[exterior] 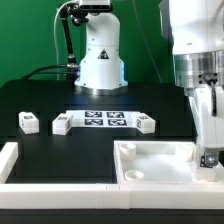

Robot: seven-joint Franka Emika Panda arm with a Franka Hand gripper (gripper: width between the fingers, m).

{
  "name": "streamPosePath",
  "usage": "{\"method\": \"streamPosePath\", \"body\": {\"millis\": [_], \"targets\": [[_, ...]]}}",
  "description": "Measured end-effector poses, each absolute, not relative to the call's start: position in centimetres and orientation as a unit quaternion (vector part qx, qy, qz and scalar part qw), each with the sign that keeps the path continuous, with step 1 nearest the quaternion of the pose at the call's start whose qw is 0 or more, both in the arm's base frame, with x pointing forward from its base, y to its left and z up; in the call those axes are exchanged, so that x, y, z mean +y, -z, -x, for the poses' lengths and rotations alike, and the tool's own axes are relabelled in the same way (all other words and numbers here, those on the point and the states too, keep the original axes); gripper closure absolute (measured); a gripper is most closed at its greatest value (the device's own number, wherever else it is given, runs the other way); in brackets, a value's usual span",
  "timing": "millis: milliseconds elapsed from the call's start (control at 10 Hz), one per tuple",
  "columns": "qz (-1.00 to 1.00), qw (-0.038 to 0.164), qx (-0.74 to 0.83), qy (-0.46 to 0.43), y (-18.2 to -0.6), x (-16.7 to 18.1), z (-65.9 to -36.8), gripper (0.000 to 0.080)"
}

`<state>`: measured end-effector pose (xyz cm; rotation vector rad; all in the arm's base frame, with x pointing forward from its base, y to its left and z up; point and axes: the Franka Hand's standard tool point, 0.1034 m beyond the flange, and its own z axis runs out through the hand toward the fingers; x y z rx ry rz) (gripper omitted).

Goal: Assemble square table

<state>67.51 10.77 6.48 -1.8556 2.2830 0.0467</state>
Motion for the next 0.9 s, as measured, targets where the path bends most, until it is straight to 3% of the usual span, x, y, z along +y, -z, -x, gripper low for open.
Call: {"method": "streamPosePath", "body": {"millis": [100, 200, 300, 700, 900], "targets": [[0.695, 0.099, 0.712, -0.004, -6.8, 11.12, -67.62, 0.03], [0.735, 0.102, 0.67, 0.003, -7.02, 11.3, -67.77, 0.0183], [0.751, 0.1, 0.653, 0.005, -6.83, 11.1, -67.72, 0.016], [0.832, 0.096, 0.546, 0.019, -6.83, 10.96, -67.73, 0.0151], [0.944, 0.062, 0.32, 0.045, -6.85, 11.06, -67.55, 0.0151]]}}
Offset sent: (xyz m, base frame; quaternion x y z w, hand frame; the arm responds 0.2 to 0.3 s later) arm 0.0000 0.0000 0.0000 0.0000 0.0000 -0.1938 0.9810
